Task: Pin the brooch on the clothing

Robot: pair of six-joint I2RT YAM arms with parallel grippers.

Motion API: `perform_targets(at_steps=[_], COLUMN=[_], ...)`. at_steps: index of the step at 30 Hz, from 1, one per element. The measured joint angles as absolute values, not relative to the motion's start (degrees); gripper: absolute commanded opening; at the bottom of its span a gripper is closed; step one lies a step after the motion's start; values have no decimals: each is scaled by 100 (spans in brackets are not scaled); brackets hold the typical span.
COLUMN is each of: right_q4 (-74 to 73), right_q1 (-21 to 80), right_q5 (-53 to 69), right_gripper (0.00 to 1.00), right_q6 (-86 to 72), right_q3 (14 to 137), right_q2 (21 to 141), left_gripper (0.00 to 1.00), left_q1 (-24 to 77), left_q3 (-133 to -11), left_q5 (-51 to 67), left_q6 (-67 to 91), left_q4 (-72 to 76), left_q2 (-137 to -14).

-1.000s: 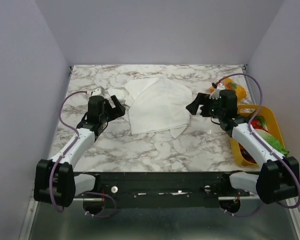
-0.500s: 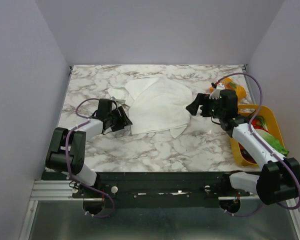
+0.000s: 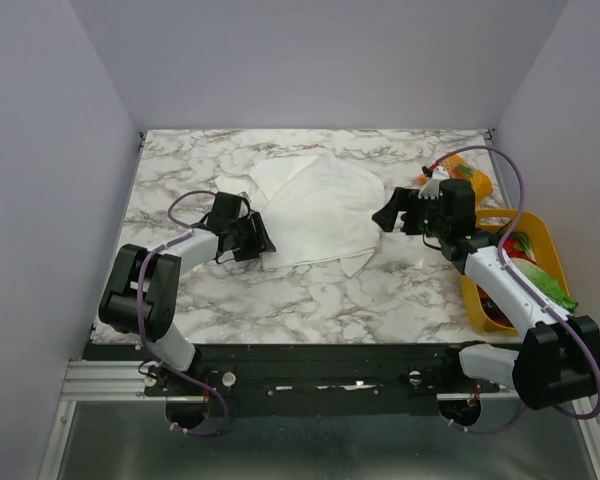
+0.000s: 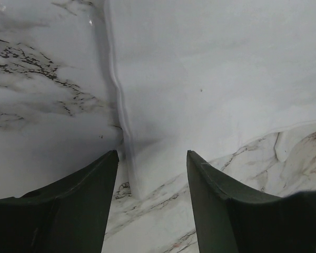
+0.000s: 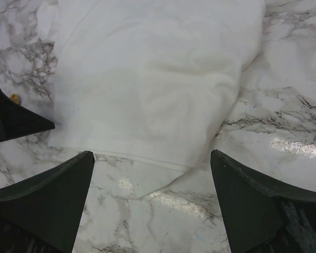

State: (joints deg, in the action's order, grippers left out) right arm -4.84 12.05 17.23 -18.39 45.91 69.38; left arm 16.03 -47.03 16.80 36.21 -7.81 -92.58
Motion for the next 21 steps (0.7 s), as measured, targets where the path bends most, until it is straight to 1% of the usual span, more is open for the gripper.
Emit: perform_targets(at_steps=[3,5,6,7,9,12,13,14,21], right_q4=[-510,-534,-550,-569,-574,-576,-576,-589,-624], right_q1=[1205,1205,1205,1205,1205,1205,1205,1205,1205], right_q5=[1723,1723,1726,1723,1726,1730,1730,1728,1730], right_gripper=[100,100,100,100,100,100,100,100,100], right_q6=[-1837,-1837,-1837,-1837,-1820,-1787,-1785,-1780,-1726], right_q3=[4591,4593,4595,4602,4604,4613,4615,4624,4654], right_q2=[6938,6945,6949,6954,6956,6956,6956,6956,6954], left_gripper=[65,60,56,47,41,22,7,1,0], left_q1=[1638,1643,1651,1664,1693,1785,1828,1883,2029], left_q3=[-4757,-4834,-4862,-4904,-4934,-5009,-5037,-5078,-5194], left_q5=[1627,1621,1625,1632,1667,1761,1769,1785,1686], left_q6=[3623,3627,3629,3640,3684,3760,3789,3800,3795], left_q4=[-856,-919,-921,-913,-829,-672,-646,-624,-742], left_q2=[-9301,-9369,-9402,-9463,-9568,-9776,-9828,-9896,-9904])
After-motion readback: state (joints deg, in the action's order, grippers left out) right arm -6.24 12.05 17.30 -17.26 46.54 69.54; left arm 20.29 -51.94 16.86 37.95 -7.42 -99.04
